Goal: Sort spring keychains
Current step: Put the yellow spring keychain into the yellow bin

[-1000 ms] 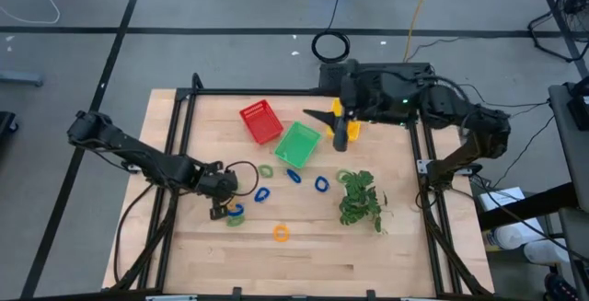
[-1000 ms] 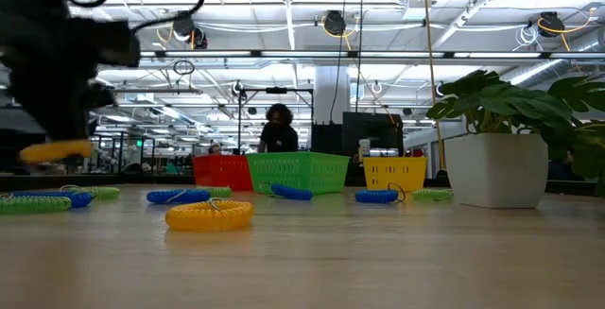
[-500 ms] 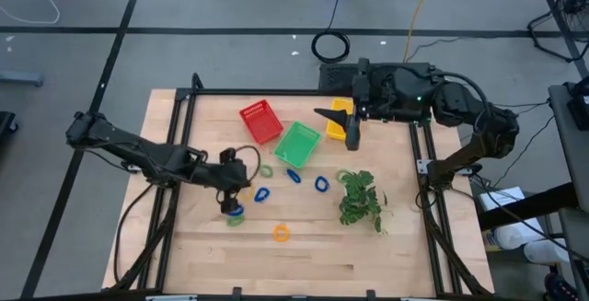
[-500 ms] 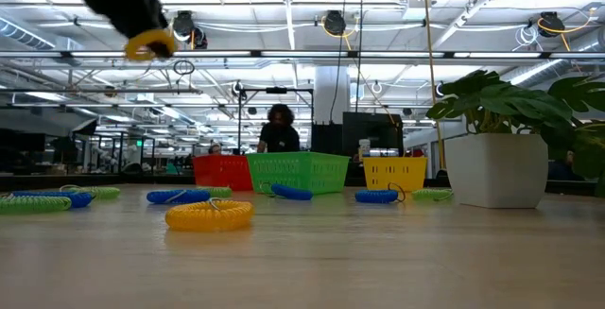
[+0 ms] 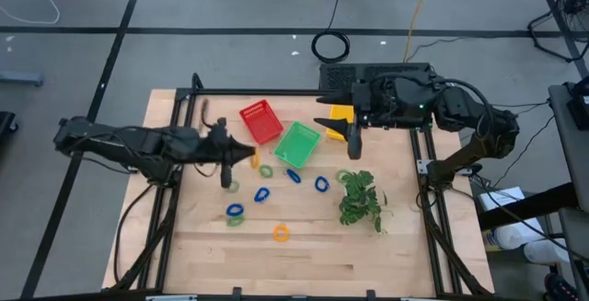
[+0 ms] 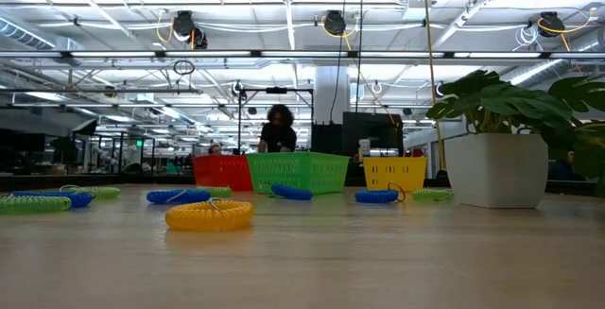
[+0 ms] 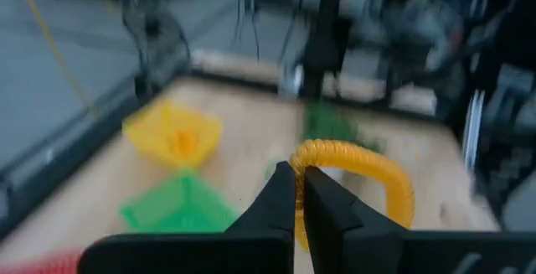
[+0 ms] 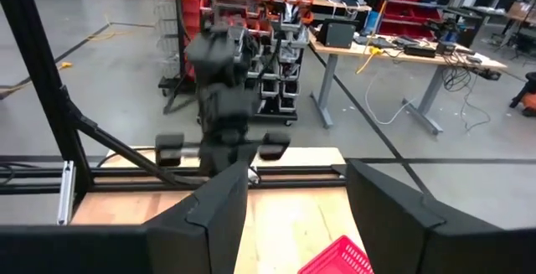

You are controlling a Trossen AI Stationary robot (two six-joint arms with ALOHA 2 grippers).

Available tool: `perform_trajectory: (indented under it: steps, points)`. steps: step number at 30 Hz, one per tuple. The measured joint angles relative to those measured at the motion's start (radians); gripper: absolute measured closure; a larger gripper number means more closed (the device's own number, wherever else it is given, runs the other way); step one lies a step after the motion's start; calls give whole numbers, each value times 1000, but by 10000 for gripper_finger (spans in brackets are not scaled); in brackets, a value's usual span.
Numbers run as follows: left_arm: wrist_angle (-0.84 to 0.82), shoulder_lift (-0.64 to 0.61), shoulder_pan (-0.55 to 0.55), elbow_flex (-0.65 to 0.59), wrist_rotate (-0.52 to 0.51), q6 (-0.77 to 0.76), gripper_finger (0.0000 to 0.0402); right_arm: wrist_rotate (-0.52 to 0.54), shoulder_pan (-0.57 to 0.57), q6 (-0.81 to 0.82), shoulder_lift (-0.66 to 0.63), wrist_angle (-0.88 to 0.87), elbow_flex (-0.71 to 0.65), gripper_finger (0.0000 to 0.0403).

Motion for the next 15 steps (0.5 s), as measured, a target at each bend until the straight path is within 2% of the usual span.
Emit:
perform_trajectory:
  steps: [7, 15]
  points:
    - [246, -6, 62, 0, 0, 85, 394, 0, 0, 12, 7, 61, -36, 211]
    - [331, -3, 107, 0, 1, 141, 394, -79, -1, 0, 9, 276, -206, 211]
